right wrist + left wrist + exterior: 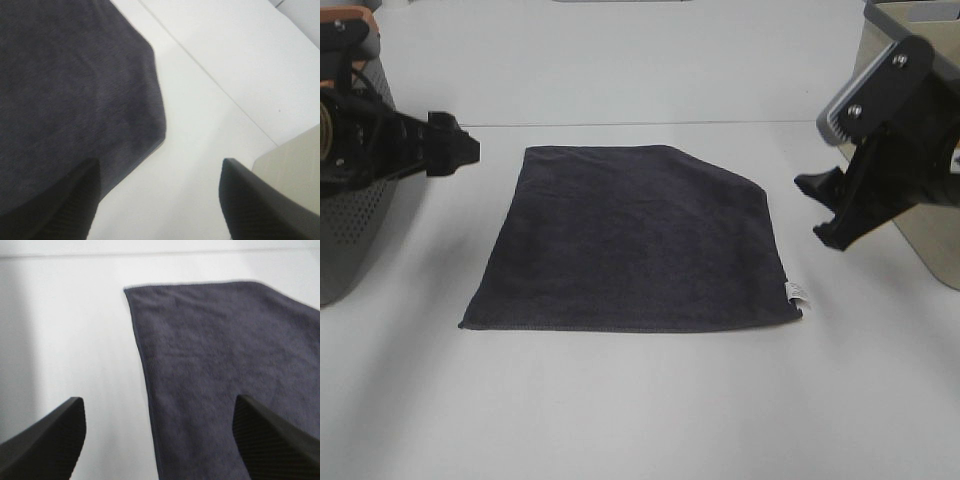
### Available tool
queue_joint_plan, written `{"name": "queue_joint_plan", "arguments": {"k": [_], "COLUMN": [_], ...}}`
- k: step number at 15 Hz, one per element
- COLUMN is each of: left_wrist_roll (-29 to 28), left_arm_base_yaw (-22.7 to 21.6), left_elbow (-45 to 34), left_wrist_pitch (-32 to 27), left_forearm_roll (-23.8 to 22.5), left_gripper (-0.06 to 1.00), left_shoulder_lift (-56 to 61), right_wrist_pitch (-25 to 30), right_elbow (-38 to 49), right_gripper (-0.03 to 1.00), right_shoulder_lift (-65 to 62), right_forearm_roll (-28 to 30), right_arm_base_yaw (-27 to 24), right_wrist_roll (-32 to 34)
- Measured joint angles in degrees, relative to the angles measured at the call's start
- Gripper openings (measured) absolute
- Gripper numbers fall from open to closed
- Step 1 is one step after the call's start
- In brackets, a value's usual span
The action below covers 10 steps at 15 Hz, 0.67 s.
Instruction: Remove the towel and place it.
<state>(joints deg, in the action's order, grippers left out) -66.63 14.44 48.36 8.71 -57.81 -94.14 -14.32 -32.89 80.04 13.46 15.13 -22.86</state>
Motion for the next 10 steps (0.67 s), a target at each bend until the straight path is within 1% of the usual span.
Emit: {"name": "queue_joint_plan", "arguments": {"k": [2,4,5,6,7,8,9,10], "left_wrist_roll": [-0.86,-1.09,-1.2,-0.23,3.38,9.28,17.59,22.98], "left_arm_base_yaw": [0.0,0.0,0.0,0.0,0.0,0.0,-0.06,-0.06], "left_elbow": [4.41,9.68,16.21,19.42,22.92,26.53,29.97,31.91], "left_wrist_pitch": [-2.58,-3.32,-7.05,-11.69,-17.88,-24.35,-30.25,-33.35], "left_forearm_roll": [-1.03,-0.74,-0.29,-0.06,1.09,4.01,8.48,11.63], "left_gripper": [0.75,0.75,0.74,0.74,0.74,0.74,0.74,0.74], "left_shoulder_lift": [0.34,0.34,0.34,0.34,0.34,0.34,0.34,0.29], "right_wrist_pitch": [7.51,15.01,21.83,24.98,27.9,31.23,34.21,35.81], "right_elbow": [-6.76,-13.12,-19.88,-23.09,-26.24,-29.74,-33.12,-35.07], "right_gripper": [0.67,0.67,0.67,0.67,0.67,0.67,0.67,0.67], "right_shoulder_lift": [-0.17,-0.23,-0.23,-0.23,-0.23,-0.17,0.52,1.03], "right_forearm_roll": [-4.41,-7.28,-10.14,-10.71,-10.77,-10.49,-9.45,-8.65], "right_arm_base_yaw": [0.0,0.0,0.0,0.0,0.0,0.0,0.0,0.0], "right_wrist_roll": [0.0,0.06,2.41,4.81,7.62,10.89,13.64,14.38]}}
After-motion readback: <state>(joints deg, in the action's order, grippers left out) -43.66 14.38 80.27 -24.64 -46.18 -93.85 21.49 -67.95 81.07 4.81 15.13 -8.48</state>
